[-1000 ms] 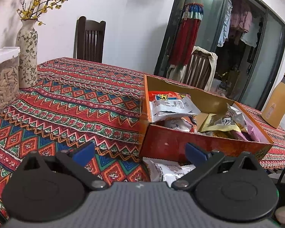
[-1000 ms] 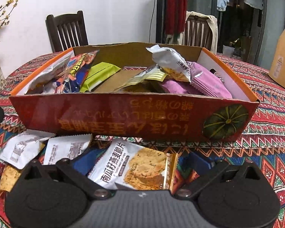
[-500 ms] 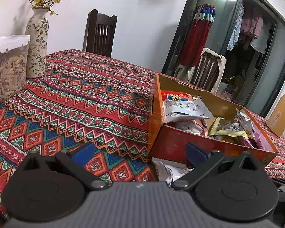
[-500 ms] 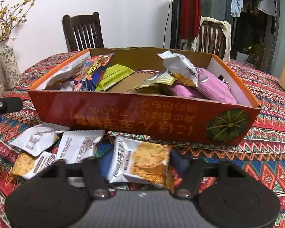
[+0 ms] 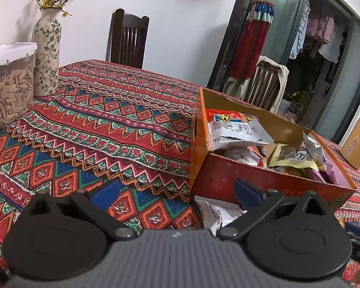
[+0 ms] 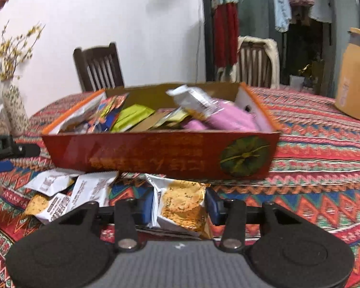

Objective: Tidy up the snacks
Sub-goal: 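Grasp a white packet with the left gripper while the right holds its cracker packet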

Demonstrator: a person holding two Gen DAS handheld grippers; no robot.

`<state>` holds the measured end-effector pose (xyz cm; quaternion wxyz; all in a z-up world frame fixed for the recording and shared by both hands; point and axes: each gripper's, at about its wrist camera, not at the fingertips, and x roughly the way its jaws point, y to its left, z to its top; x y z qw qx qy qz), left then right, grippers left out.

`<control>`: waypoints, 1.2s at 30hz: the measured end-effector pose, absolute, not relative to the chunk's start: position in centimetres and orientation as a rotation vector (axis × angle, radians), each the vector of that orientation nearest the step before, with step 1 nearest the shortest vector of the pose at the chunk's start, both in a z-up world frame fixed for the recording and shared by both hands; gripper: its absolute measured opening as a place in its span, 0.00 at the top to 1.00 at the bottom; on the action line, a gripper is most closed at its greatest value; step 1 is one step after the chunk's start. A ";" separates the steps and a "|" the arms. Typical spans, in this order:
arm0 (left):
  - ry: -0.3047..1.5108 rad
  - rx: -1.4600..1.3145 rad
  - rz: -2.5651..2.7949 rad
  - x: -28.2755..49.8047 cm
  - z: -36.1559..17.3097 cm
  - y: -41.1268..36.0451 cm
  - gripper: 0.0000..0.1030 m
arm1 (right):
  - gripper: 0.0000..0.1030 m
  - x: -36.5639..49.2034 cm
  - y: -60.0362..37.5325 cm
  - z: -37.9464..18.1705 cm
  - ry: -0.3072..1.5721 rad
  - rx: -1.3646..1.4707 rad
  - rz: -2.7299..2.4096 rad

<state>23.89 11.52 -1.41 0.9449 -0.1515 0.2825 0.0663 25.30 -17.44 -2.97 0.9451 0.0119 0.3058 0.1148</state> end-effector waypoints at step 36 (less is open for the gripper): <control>0.806 -0.141 0.029 23.5 -3.0 3.8 0.36 | 0.57 23.4 -18.9 -3.4 0.489 0.099 0.291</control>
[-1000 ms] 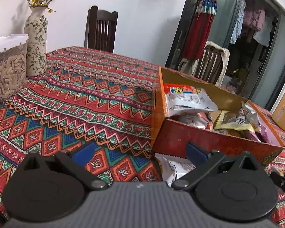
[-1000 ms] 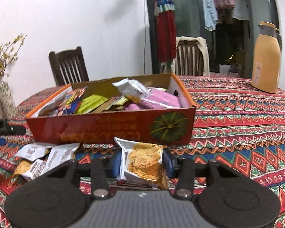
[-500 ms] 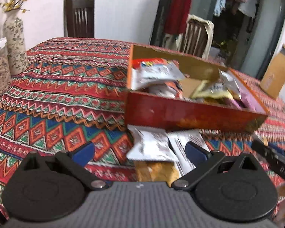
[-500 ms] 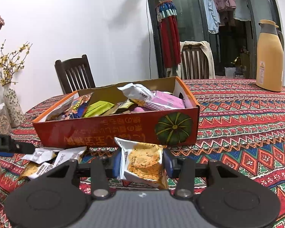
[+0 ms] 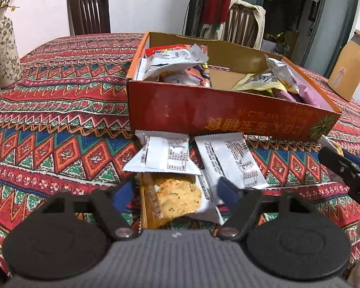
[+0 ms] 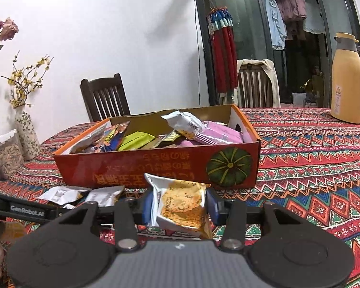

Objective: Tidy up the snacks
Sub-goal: 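Grasp a white packet with the left gripper while the right holds its cracker packet, then carry both packets over the orange box and open both grippers to drop them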

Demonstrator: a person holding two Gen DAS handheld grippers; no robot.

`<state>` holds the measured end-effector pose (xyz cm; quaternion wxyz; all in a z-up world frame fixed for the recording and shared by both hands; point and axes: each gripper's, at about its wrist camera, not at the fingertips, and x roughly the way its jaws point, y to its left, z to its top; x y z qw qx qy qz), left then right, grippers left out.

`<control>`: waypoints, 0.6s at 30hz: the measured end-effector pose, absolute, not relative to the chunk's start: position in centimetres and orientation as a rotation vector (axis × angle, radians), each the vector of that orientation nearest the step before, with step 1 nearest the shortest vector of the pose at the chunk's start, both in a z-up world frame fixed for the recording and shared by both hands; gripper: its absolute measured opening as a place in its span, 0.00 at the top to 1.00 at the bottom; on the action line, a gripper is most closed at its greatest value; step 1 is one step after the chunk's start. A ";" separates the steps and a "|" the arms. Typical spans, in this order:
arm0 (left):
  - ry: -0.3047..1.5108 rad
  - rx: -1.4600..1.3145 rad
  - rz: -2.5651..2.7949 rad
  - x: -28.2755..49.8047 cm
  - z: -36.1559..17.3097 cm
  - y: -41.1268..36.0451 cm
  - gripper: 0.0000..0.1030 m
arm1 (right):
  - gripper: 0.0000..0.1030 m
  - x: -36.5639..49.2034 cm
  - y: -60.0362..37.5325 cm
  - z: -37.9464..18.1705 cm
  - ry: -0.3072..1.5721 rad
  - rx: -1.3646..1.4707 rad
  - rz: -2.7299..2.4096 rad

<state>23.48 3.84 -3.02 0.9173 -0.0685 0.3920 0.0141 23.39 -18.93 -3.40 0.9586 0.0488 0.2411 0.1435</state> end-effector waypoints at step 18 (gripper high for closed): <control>0.705 -0.057 -0.002 19.5 -1.7 2.5 0.65 | 0.57 22.7 -18.5 -3.3 0.477 0.077 0.316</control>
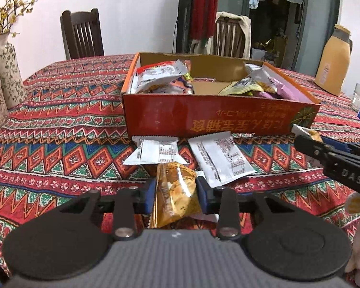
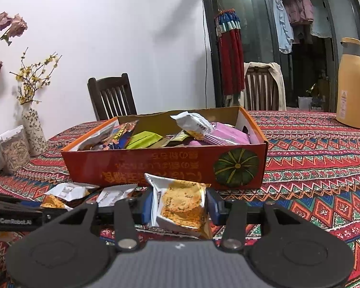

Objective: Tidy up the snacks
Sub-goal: 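Carry both packets over the orange box and open both grippers to drop them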

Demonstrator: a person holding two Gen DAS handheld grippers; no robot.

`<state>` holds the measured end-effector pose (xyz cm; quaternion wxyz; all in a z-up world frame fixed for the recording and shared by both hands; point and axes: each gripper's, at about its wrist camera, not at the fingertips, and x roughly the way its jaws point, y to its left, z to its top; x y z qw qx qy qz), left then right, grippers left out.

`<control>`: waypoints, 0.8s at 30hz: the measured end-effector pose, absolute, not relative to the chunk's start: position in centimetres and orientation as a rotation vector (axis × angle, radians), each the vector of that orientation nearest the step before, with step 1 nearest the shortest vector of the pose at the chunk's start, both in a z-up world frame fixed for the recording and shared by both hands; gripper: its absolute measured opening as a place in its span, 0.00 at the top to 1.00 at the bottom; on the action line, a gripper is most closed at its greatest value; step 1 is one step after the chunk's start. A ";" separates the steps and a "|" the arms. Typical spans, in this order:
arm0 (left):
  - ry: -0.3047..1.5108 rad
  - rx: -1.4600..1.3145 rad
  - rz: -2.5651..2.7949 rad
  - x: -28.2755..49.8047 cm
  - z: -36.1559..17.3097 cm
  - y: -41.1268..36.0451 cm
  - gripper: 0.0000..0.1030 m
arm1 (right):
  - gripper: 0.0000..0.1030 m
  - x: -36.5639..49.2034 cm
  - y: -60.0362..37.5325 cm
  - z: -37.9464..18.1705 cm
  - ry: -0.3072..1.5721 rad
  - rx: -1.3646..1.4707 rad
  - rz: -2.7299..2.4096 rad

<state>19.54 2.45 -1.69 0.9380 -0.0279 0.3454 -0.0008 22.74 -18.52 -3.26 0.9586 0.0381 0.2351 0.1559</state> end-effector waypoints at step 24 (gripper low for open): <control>0.393 -0.061 -0.059 21.8 8.1 0.3 0.67 | 0.57 25.8 -18.6 5.2 0.263 0.016 0.281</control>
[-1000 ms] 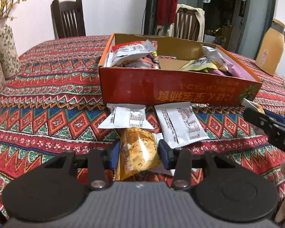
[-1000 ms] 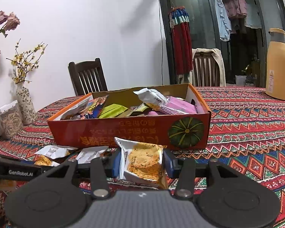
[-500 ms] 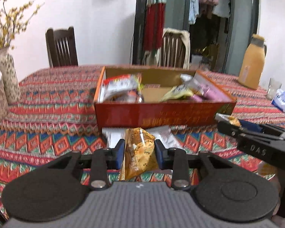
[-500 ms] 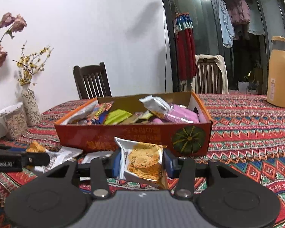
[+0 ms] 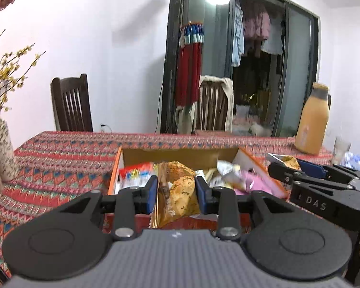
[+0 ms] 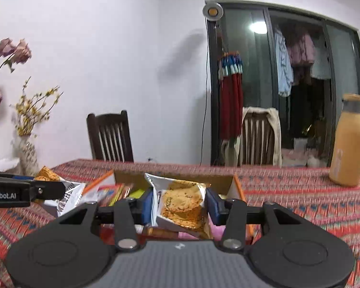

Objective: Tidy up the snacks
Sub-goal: 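Carry both packets over the orange box and open both grippers to drop them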

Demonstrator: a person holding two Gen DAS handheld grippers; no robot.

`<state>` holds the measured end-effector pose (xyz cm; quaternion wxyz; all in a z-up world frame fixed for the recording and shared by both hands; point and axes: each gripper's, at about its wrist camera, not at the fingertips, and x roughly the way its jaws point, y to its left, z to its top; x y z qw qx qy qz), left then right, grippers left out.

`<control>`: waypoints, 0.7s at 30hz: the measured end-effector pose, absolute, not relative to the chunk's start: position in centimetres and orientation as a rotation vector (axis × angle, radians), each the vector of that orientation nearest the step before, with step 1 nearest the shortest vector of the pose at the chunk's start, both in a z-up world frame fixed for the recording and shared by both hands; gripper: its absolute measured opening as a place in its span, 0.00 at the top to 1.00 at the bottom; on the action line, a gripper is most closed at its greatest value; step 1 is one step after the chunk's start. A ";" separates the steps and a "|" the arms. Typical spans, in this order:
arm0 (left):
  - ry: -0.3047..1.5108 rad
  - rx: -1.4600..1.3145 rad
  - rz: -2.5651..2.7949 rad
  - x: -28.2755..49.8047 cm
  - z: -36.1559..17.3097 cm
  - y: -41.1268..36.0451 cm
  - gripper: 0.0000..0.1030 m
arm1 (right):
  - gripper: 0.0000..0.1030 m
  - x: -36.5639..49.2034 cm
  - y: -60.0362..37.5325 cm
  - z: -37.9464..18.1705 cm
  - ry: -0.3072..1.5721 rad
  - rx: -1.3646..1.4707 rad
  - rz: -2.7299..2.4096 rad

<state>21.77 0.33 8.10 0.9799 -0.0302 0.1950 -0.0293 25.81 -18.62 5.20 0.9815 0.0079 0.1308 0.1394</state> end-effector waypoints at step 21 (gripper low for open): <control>0.400 -0.166 0.047 34.0 5.7 1.8 0.67 | 0.57 36.7 -17.9 2.4 0.297 0.063 0.182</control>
